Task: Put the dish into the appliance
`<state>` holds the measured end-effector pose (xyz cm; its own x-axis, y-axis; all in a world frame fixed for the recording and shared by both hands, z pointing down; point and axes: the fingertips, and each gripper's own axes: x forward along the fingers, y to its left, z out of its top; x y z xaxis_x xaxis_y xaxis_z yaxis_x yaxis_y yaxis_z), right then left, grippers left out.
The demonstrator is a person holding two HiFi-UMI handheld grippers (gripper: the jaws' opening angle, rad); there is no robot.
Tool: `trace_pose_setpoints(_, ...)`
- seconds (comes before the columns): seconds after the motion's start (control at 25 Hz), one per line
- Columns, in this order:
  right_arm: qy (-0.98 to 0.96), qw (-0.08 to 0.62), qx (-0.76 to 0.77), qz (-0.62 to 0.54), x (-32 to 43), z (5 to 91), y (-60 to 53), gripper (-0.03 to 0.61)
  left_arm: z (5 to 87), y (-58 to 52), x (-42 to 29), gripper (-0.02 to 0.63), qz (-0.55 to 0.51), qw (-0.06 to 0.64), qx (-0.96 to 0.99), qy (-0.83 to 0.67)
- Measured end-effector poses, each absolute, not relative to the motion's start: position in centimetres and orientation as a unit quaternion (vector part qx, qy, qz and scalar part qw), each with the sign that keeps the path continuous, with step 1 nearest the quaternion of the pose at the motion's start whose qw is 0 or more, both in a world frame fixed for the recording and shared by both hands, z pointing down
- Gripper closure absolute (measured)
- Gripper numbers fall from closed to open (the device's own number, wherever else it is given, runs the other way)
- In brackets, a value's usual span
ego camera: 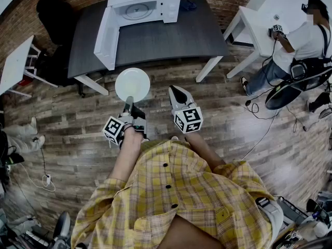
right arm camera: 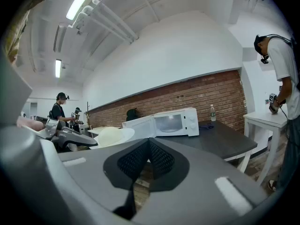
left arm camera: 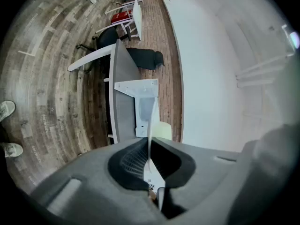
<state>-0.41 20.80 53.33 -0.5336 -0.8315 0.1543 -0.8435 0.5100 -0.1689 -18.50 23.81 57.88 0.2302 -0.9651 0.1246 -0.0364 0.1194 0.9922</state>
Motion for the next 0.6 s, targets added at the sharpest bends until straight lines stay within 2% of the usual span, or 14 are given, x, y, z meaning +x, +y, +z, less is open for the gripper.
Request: trace_pose_setpoints(0.6,-0.885,0.012,0.454,0.104,3.5,52.8,20.8,0.575,57.7,25.0,-14.5,0.604,-0.420,0.553,0.528,-0.489)
